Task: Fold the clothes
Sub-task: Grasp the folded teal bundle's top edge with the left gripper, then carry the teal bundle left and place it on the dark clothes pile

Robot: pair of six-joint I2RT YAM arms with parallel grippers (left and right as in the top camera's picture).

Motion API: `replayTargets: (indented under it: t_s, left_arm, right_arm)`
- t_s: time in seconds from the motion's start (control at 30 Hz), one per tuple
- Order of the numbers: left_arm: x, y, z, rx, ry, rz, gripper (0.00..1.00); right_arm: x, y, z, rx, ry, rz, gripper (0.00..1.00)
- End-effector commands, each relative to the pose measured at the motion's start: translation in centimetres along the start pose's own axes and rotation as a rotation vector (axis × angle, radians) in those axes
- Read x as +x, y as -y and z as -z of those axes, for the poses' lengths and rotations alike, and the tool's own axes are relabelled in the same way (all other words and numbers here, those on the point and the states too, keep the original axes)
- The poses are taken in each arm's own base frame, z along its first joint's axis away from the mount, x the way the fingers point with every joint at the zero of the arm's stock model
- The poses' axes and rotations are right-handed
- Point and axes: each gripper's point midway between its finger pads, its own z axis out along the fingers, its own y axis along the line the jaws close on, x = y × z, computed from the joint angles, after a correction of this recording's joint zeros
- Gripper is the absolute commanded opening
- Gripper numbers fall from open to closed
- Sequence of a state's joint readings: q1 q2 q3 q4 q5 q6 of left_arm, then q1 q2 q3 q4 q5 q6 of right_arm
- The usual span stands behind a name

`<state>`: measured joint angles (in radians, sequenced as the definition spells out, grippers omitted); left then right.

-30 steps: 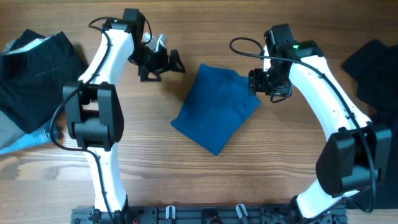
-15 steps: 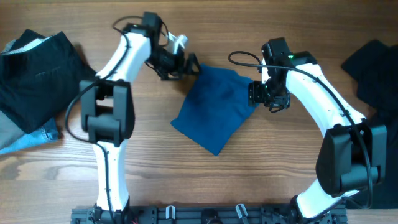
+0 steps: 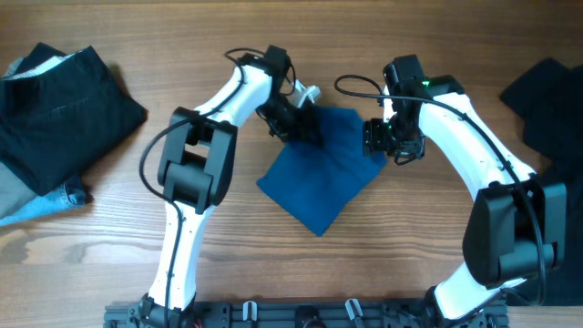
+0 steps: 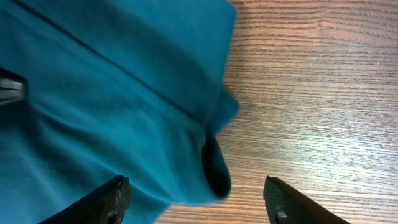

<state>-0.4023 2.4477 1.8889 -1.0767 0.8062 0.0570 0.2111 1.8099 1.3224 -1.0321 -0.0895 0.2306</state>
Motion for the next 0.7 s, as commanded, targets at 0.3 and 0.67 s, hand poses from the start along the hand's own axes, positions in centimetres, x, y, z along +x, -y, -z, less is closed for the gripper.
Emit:
replayTargets:
  t_s: [0.3,0.67]
  left_arm:
    - [-1.0,-5.2,8.6,-0.202,0.139,0.108,0.04]
    - [1.4,-8.0,32.0,-0.419,0.663,0.235,0.04]
  right_arm:
    - [0.1,0.8,0.0,0.038,0.006,-0.011,0.73]
    - [0.0,1.0,0.1,0.048,0.011,-0.037,0.73]
